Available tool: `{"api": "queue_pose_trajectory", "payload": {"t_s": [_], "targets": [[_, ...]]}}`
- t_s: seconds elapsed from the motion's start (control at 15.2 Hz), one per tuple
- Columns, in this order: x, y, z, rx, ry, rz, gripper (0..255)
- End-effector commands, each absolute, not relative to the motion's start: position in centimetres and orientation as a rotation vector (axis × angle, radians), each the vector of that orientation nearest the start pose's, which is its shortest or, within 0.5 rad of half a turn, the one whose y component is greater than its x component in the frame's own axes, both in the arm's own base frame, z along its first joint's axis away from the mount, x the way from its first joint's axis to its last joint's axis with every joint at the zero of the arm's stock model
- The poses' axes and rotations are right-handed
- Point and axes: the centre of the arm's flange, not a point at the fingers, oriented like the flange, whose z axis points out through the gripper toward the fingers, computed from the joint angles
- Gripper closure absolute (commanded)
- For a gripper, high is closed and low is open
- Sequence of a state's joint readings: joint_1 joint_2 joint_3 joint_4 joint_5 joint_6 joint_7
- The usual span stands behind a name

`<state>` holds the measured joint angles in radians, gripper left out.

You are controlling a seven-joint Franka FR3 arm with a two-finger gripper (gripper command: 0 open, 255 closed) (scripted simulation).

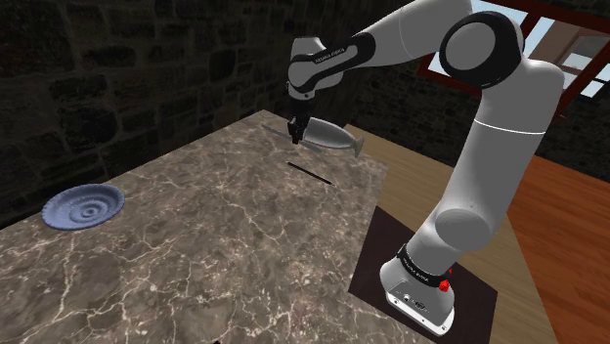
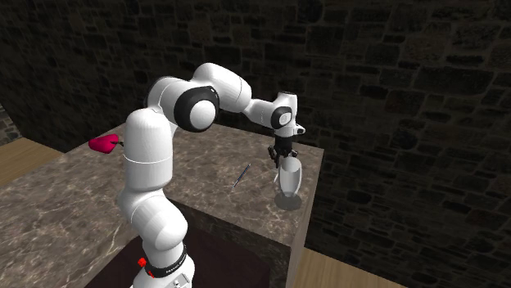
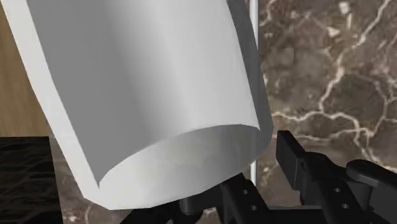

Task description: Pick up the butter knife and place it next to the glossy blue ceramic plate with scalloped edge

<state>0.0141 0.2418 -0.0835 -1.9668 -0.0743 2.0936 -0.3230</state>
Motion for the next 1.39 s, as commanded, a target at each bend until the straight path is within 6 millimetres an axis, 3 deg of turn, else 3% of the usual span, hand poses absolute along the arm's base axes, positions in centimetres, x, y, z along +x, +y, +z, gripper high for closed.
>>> {"api": "queue_pose_trajectory", "payload": {"t_s": [0.0,0.46,1.32], "targets": [[58.6,-4.4,34.0,-3.158,-0.468,0.211,255],[58.6,-4.4,34.1,-3.158,-0.468,0.211,255],[58.6,-4.4,40.9,-3.158,-0.468,0.211,255]]}}
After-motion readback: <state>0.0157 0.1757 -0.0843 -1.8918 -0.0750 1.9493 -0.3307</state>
